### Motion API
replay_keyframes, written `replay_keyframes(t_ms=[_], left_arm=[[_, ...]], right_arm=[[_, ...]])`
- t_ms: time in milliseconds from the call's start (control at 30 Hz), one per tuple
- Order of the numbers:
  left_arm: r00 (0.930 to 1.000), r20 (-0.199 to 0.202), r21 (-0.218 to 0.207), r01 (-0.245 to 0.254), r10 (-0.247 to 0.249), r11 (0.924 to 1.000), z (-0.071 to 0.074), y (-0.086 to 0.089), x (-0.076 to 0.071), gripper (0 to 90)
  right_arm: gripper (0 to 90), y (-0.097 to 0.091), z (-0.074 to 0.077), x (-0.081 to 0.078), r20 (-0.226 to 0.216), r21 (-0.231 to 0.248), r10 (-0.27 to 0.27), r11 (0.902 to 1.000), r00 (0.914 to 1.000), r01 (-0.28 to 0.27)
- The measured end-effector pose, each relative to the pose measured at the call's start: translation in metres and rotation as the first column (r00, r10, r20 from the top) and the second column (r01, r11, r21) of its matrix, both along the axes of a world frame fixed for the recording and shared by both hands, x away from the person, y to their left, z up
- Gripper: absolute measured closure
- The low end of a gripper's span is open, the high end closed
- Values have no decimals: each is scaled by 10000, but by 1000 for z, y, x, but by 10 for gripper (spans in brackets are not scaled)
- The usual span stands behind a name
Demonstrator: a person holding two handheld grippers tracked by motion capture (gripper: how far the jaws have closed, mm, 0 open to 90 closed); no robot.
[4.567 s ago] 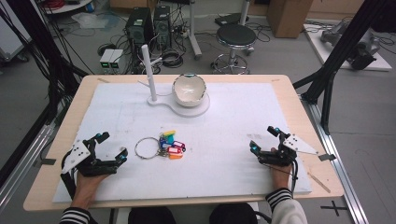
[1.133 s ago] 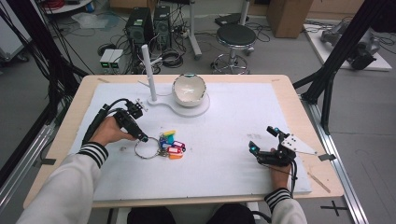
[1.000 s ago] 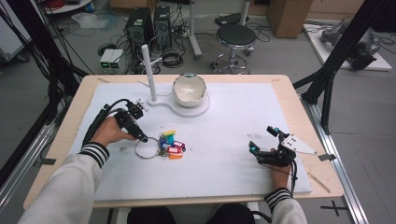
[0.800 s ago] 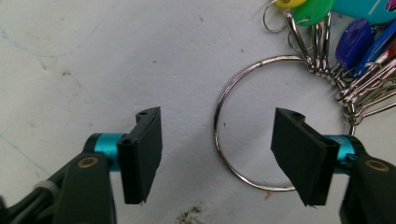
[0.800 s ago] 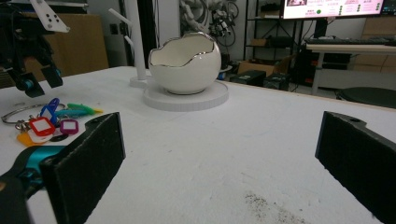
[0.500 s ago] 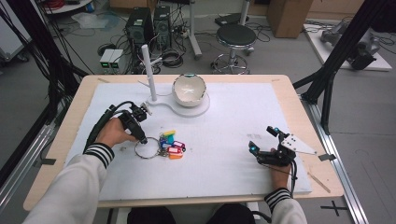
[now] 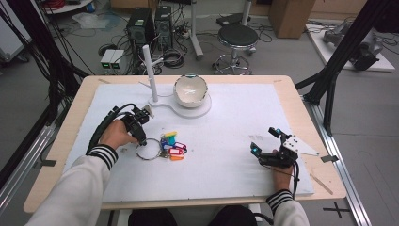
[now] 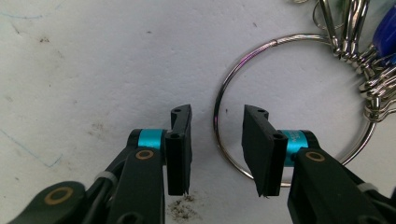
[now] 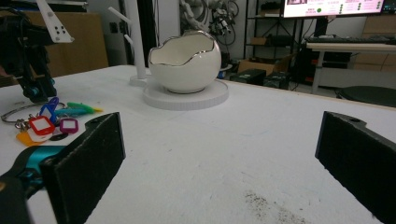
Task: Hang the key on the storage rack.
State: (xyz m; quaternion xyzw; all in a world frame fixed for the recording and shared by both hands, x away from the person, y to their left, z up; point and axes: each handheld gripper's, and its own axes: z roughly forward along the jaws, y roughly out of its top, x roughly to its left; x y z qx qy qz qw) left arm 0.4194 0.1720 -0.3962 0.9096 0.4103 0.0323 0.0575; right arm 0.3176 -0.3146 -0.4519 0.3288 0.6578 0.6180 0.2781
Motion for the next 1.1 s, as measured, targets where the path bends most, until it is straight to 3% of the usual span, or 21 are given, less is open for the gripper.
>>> replay_keyframes(t_ms=[1100], left_arm=[[9982, -443, 414, -376, 394, 9984, -7, -5, 1, 835]], right_arm=[[9, 0, 0, 0, 9, -36, 4, 10000, 10000, -4]])
